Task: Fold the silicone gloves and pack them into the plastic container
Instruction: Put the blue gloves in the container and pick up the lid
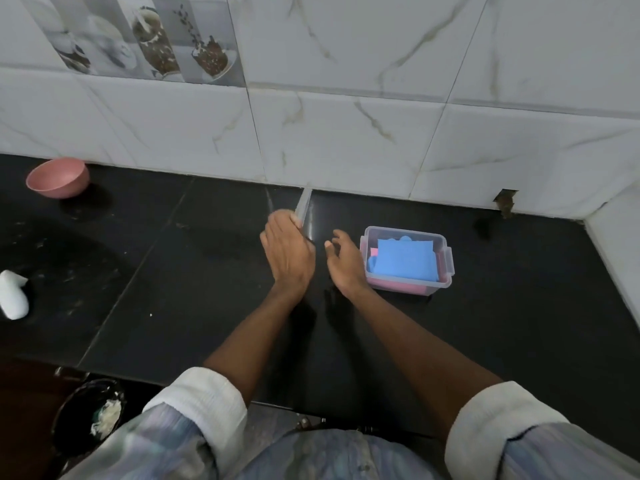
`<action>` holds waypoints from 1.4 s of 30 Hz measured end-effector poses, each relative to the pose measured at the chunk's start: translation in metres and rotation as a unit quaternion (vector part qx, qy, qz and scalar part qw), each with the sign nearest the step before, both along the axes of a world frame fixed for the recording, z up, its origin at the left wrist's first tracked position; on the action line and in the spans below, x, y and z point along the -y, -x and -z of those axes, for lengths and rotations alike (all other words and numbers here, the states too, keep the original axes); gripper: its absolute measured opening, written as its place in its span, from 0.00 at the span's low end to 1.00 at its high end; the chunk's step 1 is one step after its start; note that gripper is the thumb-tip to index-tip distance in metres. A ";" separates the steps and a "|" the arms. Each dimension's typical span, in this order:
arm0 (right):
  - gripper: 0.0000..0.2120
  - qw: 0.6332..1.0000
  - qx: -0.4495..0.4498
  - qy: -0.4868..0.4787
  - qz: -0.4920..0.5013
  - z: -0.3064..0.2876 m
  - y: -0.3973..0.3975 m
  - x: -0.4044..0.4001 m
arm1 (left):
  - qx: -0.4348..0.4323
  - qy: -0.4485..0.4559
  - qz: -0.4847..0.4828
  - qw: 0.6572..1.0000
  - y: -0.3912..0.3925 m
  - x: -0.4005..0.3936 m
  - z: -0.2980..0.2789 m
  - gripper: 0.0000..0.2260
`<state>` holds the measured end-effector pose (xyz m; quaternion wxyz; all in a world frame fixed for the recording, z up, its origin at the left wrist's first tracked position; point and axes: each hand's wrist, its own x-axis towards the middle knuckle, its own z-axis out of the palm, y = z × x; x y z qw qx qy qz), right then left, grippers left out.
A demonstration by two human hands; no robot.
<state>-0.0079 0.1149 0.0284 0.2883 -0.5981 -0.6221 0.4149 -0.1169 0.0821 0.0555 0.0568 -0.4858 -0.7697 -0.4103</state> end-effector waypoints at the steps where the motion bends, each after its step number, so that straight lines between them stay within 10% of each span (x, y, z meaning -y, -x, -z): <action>1: 0.23 0.999 -0.026 -0.011 0.036 -0.005 0.001 -0.002 | 0.045 -0.028 0.011 0.999 -0.002 -0.006 -0.013 0.10; 5: 0.31 0.955 -0.202 0.044 0.212 -0.028 -0.008 -0.013 | 0.178 -0.060 0.028 0.982 -0.014 -0.026 -0.042 0.04; 9: 0.22 0.812 -0.382 0.204 0.392 -0.040 -0.046 -0.016 | 0.251 -0.004 0.026 0.968 -0.030 -0.043 -0.038 0.07; 17: 0.15 0.774 -0.409 0.207 0.437 -0.024 -0.108 0.017 | 0.432 0.100 0.075 0.893 -0.096 -0.067 -0.016 0.10; 24: 0.13 0.758 -0.431 0.213 0.440 -0.024 -0.134 0.017 | 0.120 0.212 0.147 0.959 -0.127 -0.088 -0.012 0.15; 28: 0.19 0.761 -0.439 0.209 0.430 -0.028 -0.132 0.014 | -0.122 0.298 0.264 0.909 -0.141 -0.092 -0.007 0.23; 32: 0.16 0.770 -0.414 0.213 0.437 -0.028 -0.131 0.016 | -0.158 0.355 0.347 0.854 -0.155 -0.093 -0.003 0.21; 42: 0.17 0.809 -0.350 0.279 0.380 -0.012 -0.136 0.035 | -0.137 0.327 0.339 0.871 -0.155 -0.090 0.002 0.25</action>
